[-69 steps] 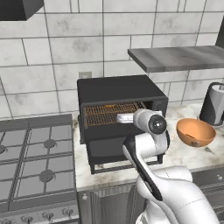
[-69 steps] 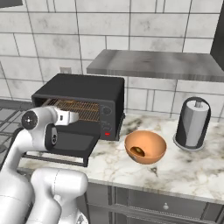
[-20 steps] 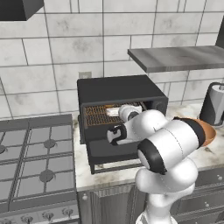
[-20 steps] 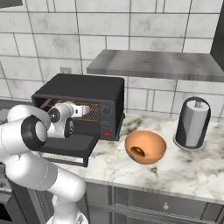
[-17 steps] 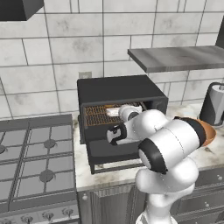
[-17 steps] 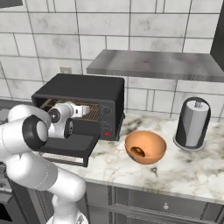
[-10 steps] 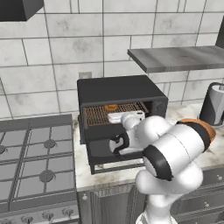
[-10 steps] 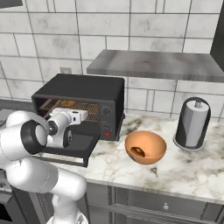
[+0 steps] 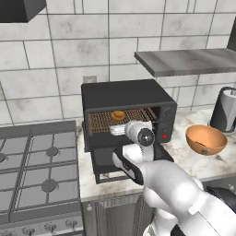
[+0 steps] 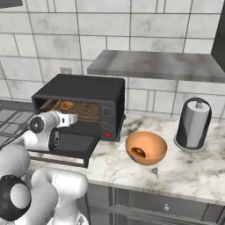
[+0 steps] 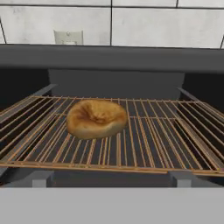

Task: Pick up the heated bread from the toaster oven and place it in the bowl. Then move the bread bowl to the dining counter.

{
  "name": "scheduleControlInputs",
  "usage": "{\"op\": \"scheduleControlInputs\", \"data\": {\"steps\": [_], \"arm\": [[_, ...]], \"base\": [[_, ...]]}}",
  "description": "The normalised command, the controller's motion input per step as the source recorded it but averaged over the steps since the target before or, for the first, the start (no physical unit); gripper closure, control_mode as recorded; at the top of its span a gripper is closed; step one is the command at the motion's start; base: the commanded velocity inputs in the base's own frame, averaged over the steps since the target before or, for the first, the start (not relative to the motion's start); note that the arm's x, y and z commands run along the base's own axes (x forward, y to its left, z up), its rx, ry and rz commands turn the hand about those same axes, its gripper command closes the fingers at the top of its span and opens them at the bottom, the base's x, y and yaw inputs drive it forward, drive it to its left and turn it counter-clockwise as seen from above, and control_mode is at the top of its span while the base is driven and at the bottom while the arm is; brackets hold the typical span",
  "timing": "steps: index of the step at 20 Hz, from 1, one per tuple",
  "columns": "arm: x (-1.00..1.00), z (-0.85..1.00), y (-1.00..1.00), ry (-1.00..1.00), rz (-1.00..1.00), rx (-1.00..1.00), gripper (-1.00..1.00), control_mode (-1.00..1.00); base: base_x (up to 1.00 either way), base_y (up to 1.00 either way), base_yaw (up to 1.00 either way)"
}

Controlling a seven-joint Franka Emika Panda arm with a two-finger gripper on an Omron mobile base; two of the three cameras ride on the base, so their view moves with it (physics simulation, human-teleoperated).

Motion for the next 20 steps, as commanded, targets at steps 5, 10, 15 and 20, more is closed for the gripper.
{"op": "scheduleControlInputs", "data": {"steps": [5,10,15,20], "arm": [[-0.97,-0.36,-0.17,0.64,-0.01,-0.14,-1.0,-1.0],[-0.45,0.19,0.0,-0.29,-0.03,0.0,-1.0,-1.0],[-0.03,0.8,0.0,-0.28,-0.07,0.0,-1.0,-1.0],[0.1,0.29,0.0,-0.08,0.0,0.07,-1.0,-1.0]], "base": [[0.0,0.0,0.0],[0.0,0.0,0.0],[0.0,0.0,0.0],[0.0,0.0,0.0]]}}
